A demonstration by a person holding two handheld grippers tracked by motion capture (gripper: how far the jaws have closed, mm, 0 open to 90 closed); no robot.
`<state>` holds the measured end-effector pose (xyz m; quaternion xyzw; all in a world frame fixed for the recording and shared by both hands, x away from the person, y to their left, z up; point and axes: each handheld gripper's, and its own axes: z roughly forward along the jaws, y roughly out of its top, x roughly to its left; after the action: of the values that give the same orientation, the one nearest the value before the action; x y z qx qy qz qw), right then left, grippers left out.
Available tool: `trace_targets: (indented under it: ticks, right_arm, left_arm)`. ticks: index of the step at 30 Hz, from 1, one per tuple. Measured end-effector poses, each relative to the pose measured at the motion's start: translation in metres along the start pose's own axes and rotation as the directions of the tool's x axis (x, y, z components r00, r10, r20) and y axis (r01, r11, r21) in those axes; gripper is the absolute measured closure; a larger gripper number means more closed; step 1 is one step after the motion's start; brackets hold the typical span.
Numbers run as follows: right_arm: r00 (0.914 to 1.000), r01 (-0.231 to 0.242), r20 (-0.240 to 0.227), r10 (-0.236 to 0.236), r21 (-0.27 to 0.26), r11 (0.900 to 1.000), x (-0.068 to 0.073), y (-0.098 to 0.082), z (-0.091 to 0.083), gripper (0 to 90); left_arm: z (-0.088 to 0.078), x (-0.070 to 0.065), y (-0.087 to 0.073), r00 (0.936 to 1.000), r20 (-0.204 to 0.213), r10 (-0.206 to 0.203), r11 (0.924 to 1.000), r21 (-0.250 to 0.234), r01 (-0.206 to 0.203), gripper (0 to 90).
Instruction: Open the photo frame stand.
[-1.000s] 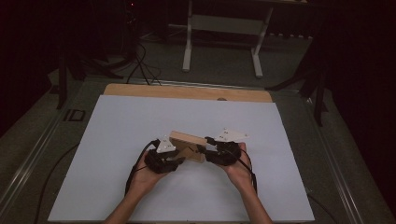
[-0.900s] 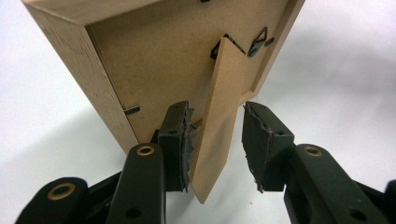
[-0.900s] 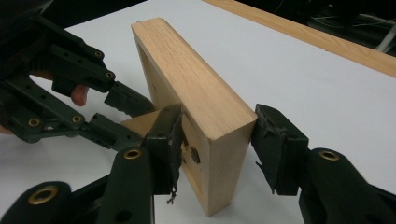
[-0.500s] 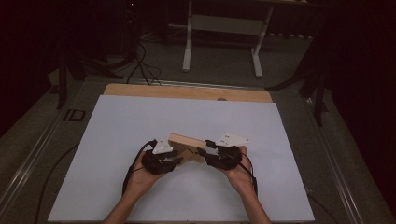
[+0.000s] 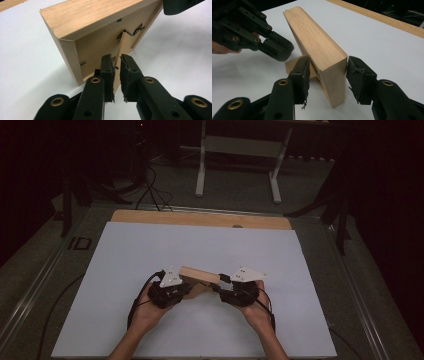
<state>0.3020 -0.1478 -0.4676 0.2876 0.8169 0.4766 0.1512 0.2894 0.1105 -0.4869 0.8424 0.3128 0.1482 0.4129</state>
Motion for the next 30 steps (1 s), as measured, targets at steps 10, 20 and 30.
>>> trace_targets:
  ticks: [10, 20, 30]
  right_arm:
    - [1.0000, 0.007, -0.007, -0.007, 0.004, 1.000, 0.004, -0.003, -0.001, 52.3]
    - [0.9995, 0.017, -0.027, -0.016, 0.029, 0.999, 0.007, -0.009, 0.000, 50.5]
    - [0.9989, 0.023, -0.041, -0.021, 0.036, 0.999, 0.007, -0.012, -0.001, 47.5]
  left_arm:
    - [-0.004, 0.001, -0.002, 0.9999, -0.006, 0.013, 0.9999, 0.005, -0.013, 89.3]
    - [-0.005, 0.000, -0.002, 0.9996, -0.015, 0.026, 0.9996, 0.009, -0.025, 89.3]
    - [-0.005, -0.002, -0.002, 0.9994, -0.014, 0.031, 0.9995, 0.010, -0.031, 89.4]
